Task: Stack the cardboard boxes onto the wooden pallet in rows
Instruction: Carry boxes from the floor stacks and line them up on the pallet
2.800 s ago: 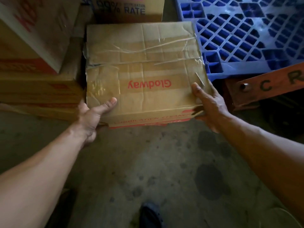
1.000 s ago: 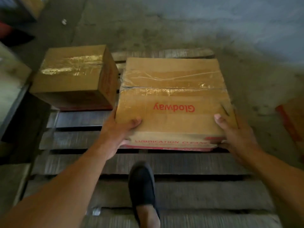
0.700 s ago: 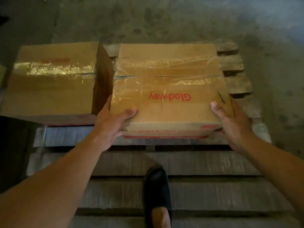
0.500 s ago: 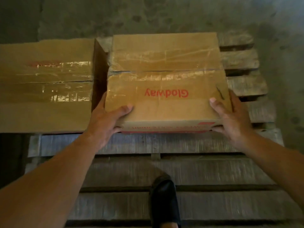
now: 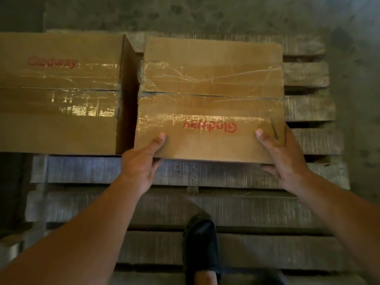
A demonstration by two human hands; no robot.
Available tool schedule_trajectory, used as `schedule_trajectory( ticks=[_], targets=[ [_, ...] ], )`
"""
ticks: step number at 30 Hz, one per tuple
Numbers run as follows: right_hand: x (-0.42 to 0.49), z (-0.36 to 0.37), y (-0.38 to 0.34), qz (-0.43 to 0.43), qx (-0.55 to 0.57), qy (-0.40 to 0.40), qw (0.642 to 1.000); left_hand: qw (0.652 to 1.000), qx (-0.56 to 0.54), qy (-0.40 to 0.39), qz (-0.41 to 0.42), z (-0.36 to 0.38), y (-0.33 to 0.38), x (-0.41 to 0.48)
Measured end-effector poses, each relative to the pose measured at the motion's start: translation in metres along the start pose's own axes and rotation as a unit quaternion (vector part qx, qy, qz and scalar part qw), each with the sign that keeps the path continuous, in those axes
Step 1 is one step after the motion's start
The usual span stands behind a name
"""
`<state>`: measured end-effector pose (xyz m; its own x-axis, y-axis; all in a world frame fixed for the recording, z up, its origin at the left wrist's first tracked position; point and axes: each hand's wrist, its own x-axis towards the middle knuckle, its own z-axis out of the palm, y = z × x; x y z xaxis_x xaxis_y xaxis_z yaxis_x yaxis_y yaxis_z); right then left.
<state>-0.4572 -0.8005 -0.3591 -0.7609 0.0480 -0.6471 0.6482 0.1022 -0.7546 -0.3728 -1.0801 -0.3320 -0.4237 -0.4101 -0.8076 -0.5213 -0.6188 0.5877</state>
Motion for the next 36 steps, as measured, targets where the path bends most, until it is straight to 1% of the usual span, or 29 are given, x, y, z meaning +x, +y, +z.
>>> schedule_trajectory(
  ticks=[3, 6, 9, 11, 14, 17, 18, 21, 27, 30, 33, 36],
  targets=[
    [-0.003, -0.003, 0.0, -0.015, 0.005, -0.001, 1.0, 1.0, 0.006, 0.001, -0.005, 0.001, 0.003, -0.004],
    [-0.005, -0.002, -0.006, -0.03, 0.008, -0.014, 0.999, 1.0, -0.002, 0.015, 0.021, 0.005, 0.007, -0.009],
    [-0.003, 0.003, -0.018, -0.047, 0.002, -0.038, 0.998, 0.999, -0.02, 0.02, 0.028, 0.006, 0.011, -0.01],
    [0.005, 0.009, -0.024, -0.056, 0.005, -0.032, 0.998, 0.998, -0.039, 0.03, 0.028, 0.005, 0.012, -0.008],
    [0.014, 0.019, -0.026, -0.067, -0.019, -0.019, 0.997, 0.997, -0.055, 0.054, 0.028, 0.005, 0.015, -0.002],
    [0.018, 0.029, -0.019, -0.056, -0.029, -0.017, 0.998, 0.992, -0.067, 0.109, 0.015, 0.009, 0.018, 0.006],
    [0.018, 0.03, -0.017, -0.046, -0.022, -0.016, 0.999, 0.991, -0.065, 0.117, 0.008, 0.01, 0.018, 0.008],
    [0.015, 0.031, -0.018, -0.025, -0.015, -0.023, 0.999, 0.992, -0.064, 0.11, -0.005, 0.014, 0.019, 0.006],
    [0.025, 0.034, -0.03, -0.03, -0.05, -0.004, 0.998, 0.991, -0.065, 0.118, -0.01, 0.019, 0.024, 0.012],
    [0.024, 0.033, -0.033, -0.023, -0.055, -0.012, 0.998, 0.99, -0.066, 0.122, -0.008, 0.02, 0.02, 0.013],
    [0.024, 0.031, -0.035, -0.016, -0.064, -0.029, 0.997, 0.993, -0.051, 0.111, -0.007, 0.017, 0.019, 0.013],
    [0.023, 0.029, -0.037, -0.02, -0.089, -0.03, 0.995, 0.992, 0.013, 0.124, 0.005, 0.012, 0.017, 0.01]
  ],
)
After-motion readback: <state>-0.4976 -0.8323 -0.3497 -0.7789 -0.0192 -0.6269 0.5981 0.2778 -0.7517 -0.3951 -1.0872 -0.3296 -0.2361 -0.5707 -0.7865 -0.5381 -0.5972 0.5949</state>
